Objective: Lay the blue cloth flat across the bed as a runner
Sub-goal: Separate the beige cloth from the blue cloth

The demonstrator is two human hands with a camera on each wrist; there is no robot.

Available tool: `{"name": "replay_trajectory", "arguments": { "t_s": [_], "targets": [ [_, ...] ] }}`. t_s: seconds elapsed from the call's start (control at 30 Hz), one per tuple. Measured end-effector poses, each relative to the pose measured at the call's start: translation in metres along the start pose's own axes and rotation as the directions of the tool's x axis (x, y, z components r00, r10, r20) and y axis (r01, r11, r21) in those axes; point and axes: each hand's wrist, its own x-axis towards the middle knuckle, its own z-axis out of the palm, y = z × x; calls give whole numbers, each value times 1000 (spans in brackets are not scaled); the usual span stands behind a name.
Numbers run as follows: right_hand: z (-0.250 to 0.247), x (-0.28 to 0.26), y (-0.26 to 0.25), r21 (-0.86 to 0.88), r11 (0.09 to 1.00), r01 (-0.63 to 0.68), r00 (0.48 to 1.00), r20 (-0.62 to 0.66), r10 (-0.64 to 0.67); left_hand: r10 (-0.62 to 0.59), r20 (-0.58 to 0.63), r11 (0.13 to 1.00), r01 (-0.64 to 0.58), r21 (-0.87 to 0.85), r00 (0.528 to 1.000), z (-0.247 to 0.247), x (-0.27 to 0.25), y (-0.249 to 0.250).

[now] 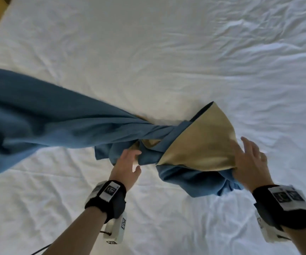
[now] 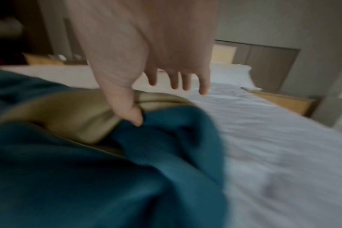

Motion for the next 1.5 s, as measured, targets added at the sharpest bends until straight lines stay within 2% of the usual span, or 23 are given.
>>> {"name": "replay_trajectory", "arguments": {
  "t_s": [0.07, 0.13, 0.27, 0.37, 0.43, 0.53, 0.6, 0.67, 0.77, 0.83, 0.87, 0.9, 1.0, 1.07, 1.17, 1.23, 1.3, 1.37, 1.4, 1.5],
  "targets": [
    [3, 9, -33, 32, 976, 213, 977, -33, -212, 35, 1, 996, -35, 84, 999, 5, 1, 3],
    [9, 18, -68, 51, 938, 342, 939, -51, -339, 5, 67, 973, -21, 231, 998, 9, 6, 3],
    [31, 29, -99, -51, 950, 309, 949, 85, -304, -35, 111, 887, -20, 461, 993, 14, 21, 0],
    [45, 30, -104, -90, 940, 329, 944, 66, -324, -32, 69, 867, -7, 497, 997, 21, 33, -1],
    [41, 32, -99, -9, 945, 327, 944, 58, -326, -52, 60, 846, 12, 534, 997, 26, 37, 0],
    [23, 33, -77, 177, 938, 297, 954, -9, -300, -28, 92, 794, -34, 608, 995, 30, 37, 8],
    [8, 31, -58, 227, 939, 257, 966, -66, -249, -3, 160, 843, -84, 531, 987, 31, 37, 19],
    [-4, 29, -36, 237, 949, 206, 975, -130, -179, 58, 223, 921, -138, 363, 973, 31, 35, 36],
    [-15, 23, 1, 187, 981, 44, 964, -264, 7, 197, 257, 951, -248, 185, 946, 32, 33, 67],
    [-18, 13, 15, 200, 976, -85, 957, -258, 136, 225, 290, 956, -268, 120, 930, 32, 34, 82],
    [-18, 7, 15, 214, 971, -103, 960, -233, 154, 213, 295, 968, -242, 66, 931, 33, 35, 88],
    [-16, -1, 11, 224, 972, -67, 969, -216, 116, 197, 291, 978, -206, 2, 936, 33, 36, 93],
    [-5, -25, -24, 267, 941, 209, 977, -99, -189, 157, 330, 979, -103, -174, 931, 37, 36, 107],
    [7, -34, -51, 453, 865, 215, 967, 24, -253, 163, 406, 971, -73, -228, 899, 41, 33, 113],
    [28, -34, -77, 764, 645, 14, 981, 116, -158, 199, 498, 967, -87, -239, 844, 40, 32, 120],
    [39, -31, -86, 864, 494, -92, 987, 145, -72, 199, 531, 972, -96, -216, 824, 38, 33, 121],
    [50, -29, -87, 900, 423, -107, 994, 95, 50, 191, 567, 978, -108, -177, 801, 40, 31, 122],
    [56, -28, -79, 899, 431, -82, 988, 18, 150, 205, 599, 978, -131, -165, 774, 44, 26, 127],
    [57, -27, -72, 892, 447, -65, 987, -7, 158, 215, 601, 976, -145, -164, 770, 47, 22, 130],
    [50, -21, -39, 844, 537, 5, 997, -43, 59, 309, 483, 951, -274, -143, 819, 59, 14, 140]
  ]
}}
